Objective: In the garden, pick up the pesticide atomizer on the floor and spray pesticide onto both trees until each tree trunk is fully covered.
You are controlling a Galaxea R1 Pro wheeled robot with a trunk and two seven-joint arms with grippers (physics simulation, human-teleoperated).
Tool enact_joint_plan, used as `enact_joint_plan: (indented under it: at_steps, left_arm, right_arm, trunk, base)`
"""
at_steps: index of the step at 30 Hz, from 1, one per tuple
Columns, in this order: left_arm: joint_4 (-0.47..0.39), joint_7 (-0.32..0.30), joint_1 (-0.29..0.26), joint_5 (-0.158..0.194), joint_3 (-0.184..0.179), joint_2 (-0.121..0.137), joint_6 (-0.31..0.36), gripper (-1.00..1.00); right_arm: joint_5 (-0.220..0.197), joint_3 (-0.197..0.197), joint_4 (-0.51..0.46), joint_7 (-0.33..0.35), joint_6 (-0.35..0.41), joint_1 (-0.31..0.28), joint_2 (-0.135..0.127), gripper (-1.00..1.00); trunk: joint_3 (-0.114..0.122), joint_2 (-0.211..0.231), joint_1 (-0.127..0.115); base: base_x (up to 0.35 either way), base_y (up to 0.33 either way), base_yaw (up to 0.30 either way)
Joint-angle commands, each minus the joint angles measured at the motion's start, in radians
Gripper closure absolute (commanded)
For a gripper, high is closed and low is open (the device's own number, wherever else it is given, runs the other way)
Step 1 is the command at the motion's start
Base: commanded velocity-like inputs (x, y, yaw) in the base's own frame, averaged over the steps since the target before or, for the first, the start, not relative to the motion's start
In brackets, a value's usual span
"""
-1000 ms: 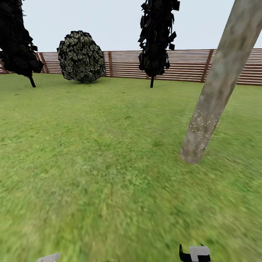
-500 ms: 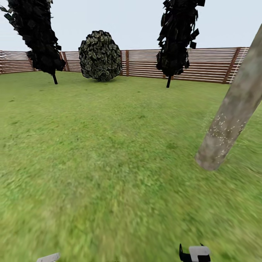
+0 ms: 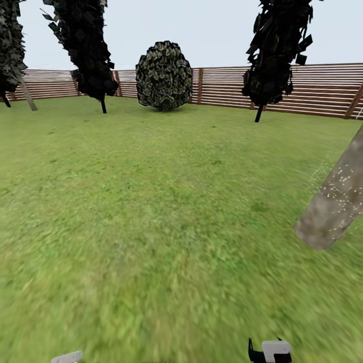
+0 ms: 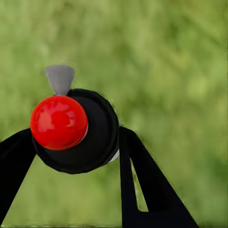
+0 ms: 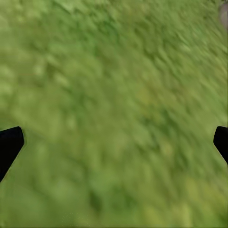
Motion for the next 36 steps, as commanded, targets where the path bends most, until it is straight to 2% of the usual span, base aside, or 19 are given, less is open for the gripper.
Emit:
enact_joint_plan:
  at_steps: [1, 20, 24, 36]
  left_arm:
    - [0.0, 0.0, 0.0, 0.001, 0.0, 0.0, 0.0, 1.0]
    - [0.001, -0.001, 0.0, 0.001, 0.0, -0.001, 0.0, 1.0]
    - [0.001, 0.0, 0.0, 0.001, 0.0, -0.002, 0.0, 1.0]
    - [0.001, -0.001, 0.001, 0.001, 0.0, -0.002, 0.0, 1.0]
  right_arm:
    - [0.0, 0.0, 0.0, 0.0, 0.0, 0.0, 0.0, -1.0]
    - [0.0, 0.0, 0.0, 0.0, 0.0, 0.0, 0.001, -1.0]
    - [0.0, 0.0, 0.0, 0.0, 0.0, 0.0, 0.01, -1.0]
    - [0.0, 0.0, 0.0, 0.0, 0.0, 0.0, 0.012, -1.0]
  trunk:
    - [0.0, 0.0, 0.0]
    - [-0.009, 0.0, 0.0]
    - [-0.01, 0.0, 0.0]
    - [-0.016, 0.0, 0.0]
  base:
    - [0.0, 0.0, 0.276]
    - [0.0, 0.0, 0.276]
    - [0.0, 0.0, 0.276]
    - [0.0, 0.0, 0.276]
